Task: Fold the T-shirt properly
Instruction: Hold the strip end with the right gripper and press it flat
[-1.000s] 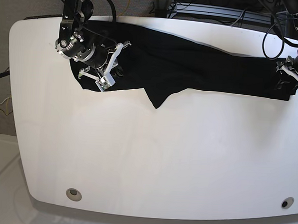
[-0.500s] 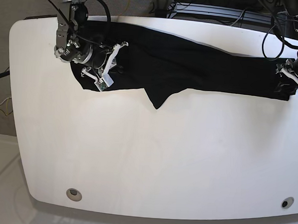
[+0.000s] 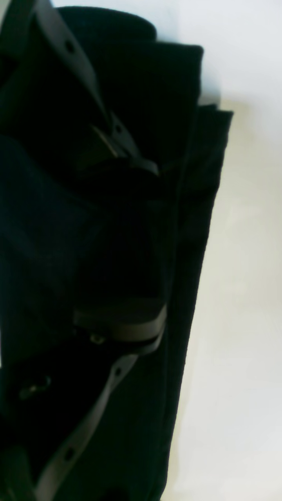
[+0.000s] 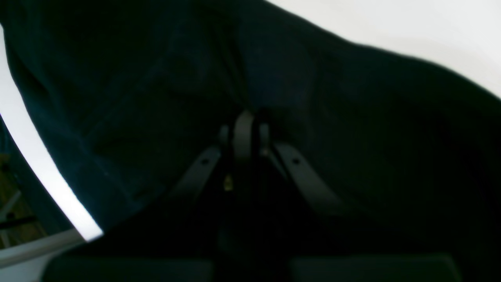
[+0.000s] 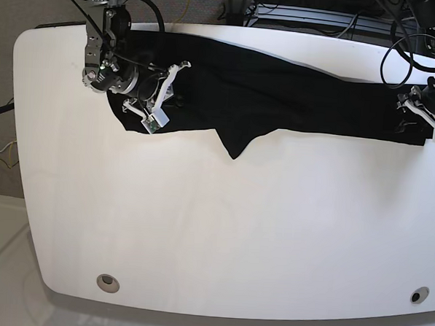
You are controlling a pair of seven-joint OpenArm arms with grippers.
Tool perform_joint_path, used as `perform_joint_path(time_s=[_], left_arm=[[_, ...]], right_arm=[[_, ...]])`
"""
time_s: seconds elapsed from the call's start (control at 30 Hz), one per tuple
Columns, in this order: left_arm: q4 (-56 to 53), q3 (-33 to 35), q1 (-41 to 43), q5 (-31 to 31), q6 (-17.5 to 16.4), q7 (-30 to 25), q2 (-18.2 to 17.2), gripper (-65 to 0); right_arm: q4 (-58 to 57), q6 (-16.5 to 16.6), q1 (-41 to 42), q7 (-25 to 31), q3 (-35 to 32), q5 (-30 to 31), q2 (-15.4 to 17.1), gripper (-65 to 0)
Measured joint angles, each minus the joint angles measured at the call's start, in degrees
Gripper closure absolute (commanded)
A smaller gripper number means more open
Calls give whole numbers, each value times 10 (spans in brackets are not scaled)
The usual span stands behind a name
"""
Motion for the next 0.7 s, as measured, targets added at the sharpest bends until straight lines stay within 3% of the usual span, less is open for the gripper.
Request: perform_joint_path(time_s=[0.33,0.53,0.7], left_arm=[[22,-7,-3,2,0,9,2,-364],[78,-8,3,-2,0,23,-1,-363],[87,-5,-1,-6,0,20,-2,-361]], right_arm=[[5,0,1,0,9,5,2,-8],[12,0,25,-2,17,3,9,-73],[10,0,56,15,33,-9,9,-65]])
